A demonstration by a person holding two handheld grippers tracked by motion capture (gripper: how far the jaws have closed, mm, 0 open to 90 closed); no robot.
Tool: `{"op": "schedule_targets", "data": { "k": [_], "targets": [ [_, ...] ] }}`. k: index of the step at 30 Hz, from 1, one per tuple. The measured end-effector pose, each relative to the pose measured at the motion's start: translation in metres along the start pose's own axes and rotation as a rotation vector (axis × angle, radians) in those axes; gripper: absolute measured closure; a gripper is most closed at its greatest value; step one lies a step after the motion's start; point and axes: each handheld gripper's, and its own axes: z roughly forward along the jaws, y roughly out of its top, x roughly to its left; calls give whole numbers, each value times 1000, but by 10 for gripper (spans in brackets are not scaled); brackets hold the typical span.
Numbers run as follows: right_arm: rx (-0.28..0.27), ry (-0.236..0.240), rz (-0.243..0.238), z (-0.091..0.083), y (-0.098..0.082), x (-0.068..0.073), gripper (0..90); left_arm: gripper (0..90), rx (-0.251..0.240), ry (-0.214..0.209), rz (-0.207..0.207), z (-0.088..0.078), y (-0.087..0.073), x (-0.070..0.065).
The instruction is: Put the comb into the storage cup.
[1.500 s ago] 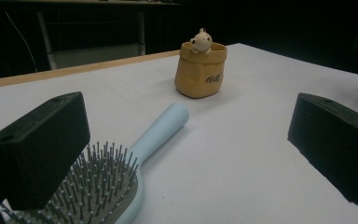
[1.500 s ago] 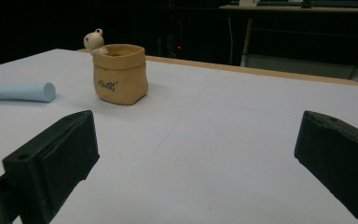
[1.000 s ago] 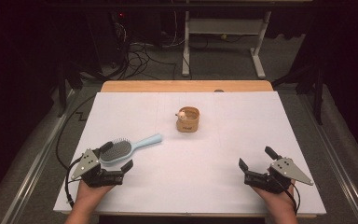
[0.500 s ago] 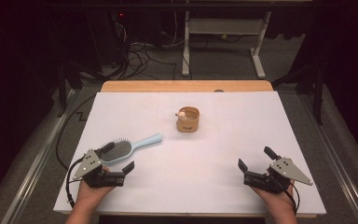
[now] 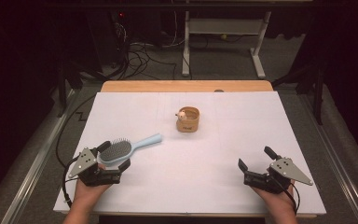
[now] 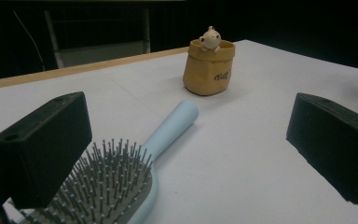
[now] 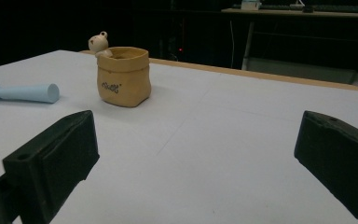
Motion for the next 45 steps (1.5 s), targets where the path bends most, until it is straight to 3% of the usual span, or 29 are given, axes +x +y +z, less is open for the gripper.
{"op": "schedule_targets", "data": {
  "k": [10, 16, 18, 21, 23, 30, 37, 45],
  "targets": [
    [-3, 7, -7, 0, 1, 0, 1, 139, 3, 23, -24, -5, 0, 10],
    [-8, 6, -4, -1, 1, -1, 1, 237, 7, 59, -46, -11, 0, 19],
    [-8, 5, -5, 0, 1, -1, 1, 287, 4, 75, -84, -13, 0, 24],
    [-7, 6, -7, 0, 1, 0, 1, 349, 3, 81, -102, -15, -1, 29],
    [-5, 6, -6, 0, 1, 0, 1, 434, 7, 67, -101, -15, -2, 30],
    [-7, 7, -7, 0, 1, 0, 1, 611, 26, 81, -69, -14, -3, 29],
    [-10, 7, -3, 0, 1, 0, 1, 751, 38, 93, -82, -16, -2, 29],
    [-10, 10, -2, 0, 1, 0, 1, 900, 78, 160, -105, -16, 1, 32]
  ]
}}
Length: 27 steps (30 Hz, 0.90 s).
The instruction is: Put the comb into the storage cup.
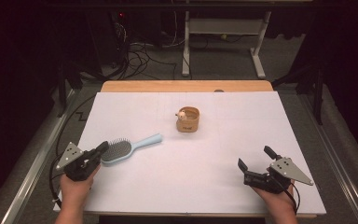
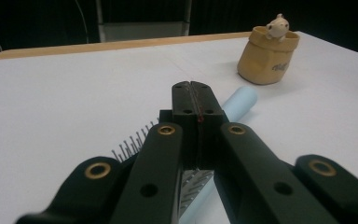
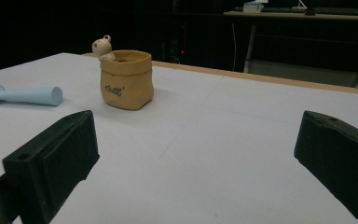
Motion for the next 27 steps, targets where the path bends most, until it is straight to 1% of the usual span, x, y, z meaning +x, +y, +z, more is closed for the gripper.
{"op": "schedule_targets", "data": {
  "k": [1, 2, 3, 4, 5, 6, 7, 8, 9, 10, 11, 12, 13, 14, 15, 16, 17, 18, 19, 20, 21, 22, 23, 25, 26, 27],
  "targets": [
    [0, 1, 0, 0, 0, 0, 1, 900, 0, 0, 0, 0, 0, 0],
    [0, 1, 0, 0, 0, 0, 1, 900, 20, 20, -12, 1, 0, 2],
    [0, 1, 0, 0, 0, 0, 1, 900, 20, 20, -12, 1, 0, 2],
    [1, 2, 1, 0, 0, 0, 1, 900, 30, 30, -21, 2, -1, 3],
    [1, 2, 1, 0, 0, 0, 1, 900, 54, 57, -32, 5, -1, 7],
    [2, 2, 1, 0, 0, 0, 1, 900, 54, 57, -32, 5, -1, 7],
    [2, 2, 1, 0, 0, 0, 1, 900, 68, 74, -34, 7, -1, 9],
    [3, 3, 1, 1, -1, 0, 1, 900, 85, 94, -41, 10, -1, 12],
    [4, 2, 5, 1, -1, 0, 1, 900, 117, 118, -70, 15, -1, 18],
    [4, 2, 5, 1, -1, 0, 1, 900, 117, 118, -70, 15, -1, 18],
    [5, 7, 6, 2, -1, 1, 1, 900, 158, 152, -85, 21, 0, 23],
    [6, 8, 5, 2, -2, 1, 1, 900, 179, 162, -86, 24, 1, 25],
    [6, 8, 5, 2, -2, 1, 1, 900, 179, 162, -86, 24, 1, 25],
    [8, 10, 4, 2, -2, 2, 1, 900, 220, 174, -81, 30, 5, 27],
    [8, 10, 4, 2, -2, 2, 1, 900, 220, 174, -81, 30, 5, 27],
    [8, 11, 1, 3, -2, 2, 1, 900, 236, 174, -68, 33, 9, 26],
    [10, 14, 0, 3, -2, 3, 1, 900, 260, 183, -36, 39, 19, 24],
    [10, 15, 0, 3, -2, 3, 1, 900, 260, 183, -36, 39, 19, 24],
    [9, 14, 0, 3, -2, 3, 1, 900, 283, 178, -34, 47, 27, 24],
    [9, 14, 0, 3, -2, 3, 1, 900, 283, 178, -34, 47, 27, 24],
    [10, 13, 1, 3, -2, 3, 1, 900, 302, 188, -50, 54, 30, 27],
    [10, 12, 2, 3, -2, 3, 1, 900, 302, 188, -50, 54, 30, 27],
    [11, 12, 3, 3, -2, 3, 1, 900, 351, 190, -63, 60, 28, 33],
    [9, 12, 1, 2, -2, 3, 1, 900, 383, 193, -72, 62, 26, 38],
    [9, 12, 1, 2, -2, 3, 1, 900, 383, 193, -72, 62, 26, 38],
    [8, 12, 2, 2, -2, 3, 1, 900, 401, 195, -80, 63, 24, 40]
  ]
}}
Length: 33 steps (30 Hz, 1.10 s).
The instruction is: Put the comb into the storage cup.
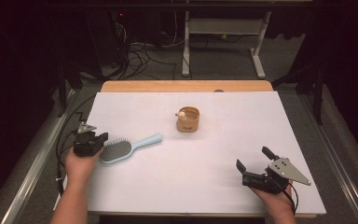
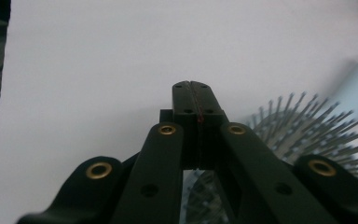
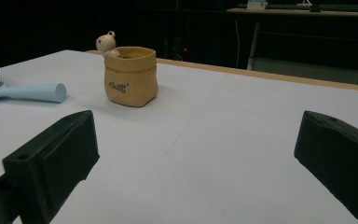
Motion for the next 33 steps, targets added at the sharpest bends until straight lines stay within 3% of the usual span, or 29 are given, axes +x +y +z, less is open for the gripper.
{"op": "schedule_targets", "data": {
  "k": [4, 7, 8, 10, 26, 33],
  "targets": [
    [8, -1, 4, 1, -1, 0, 1, 900, 47, -19, -37, 4, -5, 6],
    [5, -1, 0, 0, -1, 0, 2, 900, 54, -56, -42, 3, -5, 7],
    [3, -2, 1, 0, 0, 1, 1, 900, 53, -89, -52, 1, -5, 5],
    [3, -4, 1, 0, 0, 1, 1, 900, 59, -102, -49, -2, -5, 3],
    [-6, -8, -2, -3, 1, -1, 1, 900, 74, -124, -59, -11, -25, 7],
    [-8, -11, -3, -5, 2, -2, 1, 900, 58, -119, -41, -11, -28, 7]
  ]
}}
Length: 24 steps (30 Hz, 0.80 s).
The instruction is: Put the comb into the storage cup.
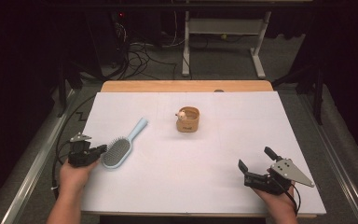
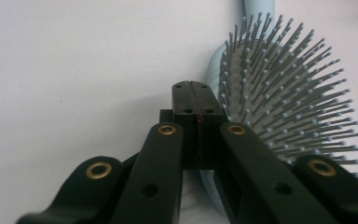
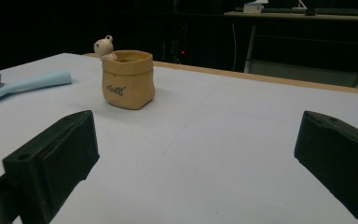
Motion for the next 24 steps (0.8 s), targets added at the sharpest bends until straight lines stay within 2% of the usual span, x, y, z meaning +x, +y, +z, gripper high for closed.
{"op": "schedule_targets", "data": {
  "k": [5, 10, 13, 16, 17, 18, 21, 22, 24],
  "targets": [
    [2, 2, -4, 1, 0, 2, 1, 900, -8, 4, 7, 0, 0, -1],
    [6, 4, -5, 2, -1, 3, 1, 900, -45, 28, 0, -6, -1, 2],
    [9, 5, -3, 3, -1, 3, 2, 900, -115, 33, 19, -17, -2, -2],
    [10, 8, -4, 4, -1, 3, 1, 900, -175, 31, 63, -25, -3, -11],
    [10, 8, -4, 4, -1, 3, 1, 900, -175, 31, 63, -25, -3, -11],
    [8, 8, -7, 4, -1, 3, 1, 900, -201, 26, 84, -29, -4, -16],
    [5, 5, -1, 3, -1, 3, 1, 894, -258, 6, 112, -35, -6, -27],
    [3, 4, 3, 2, 0, 2, 1, 882, -308, -22, 129, -40, -9, -35],
    [2, 4, 4, 2, 0, 2, 1, 873, -320, -27, 140, -41, -11, -39]
  ]
}}
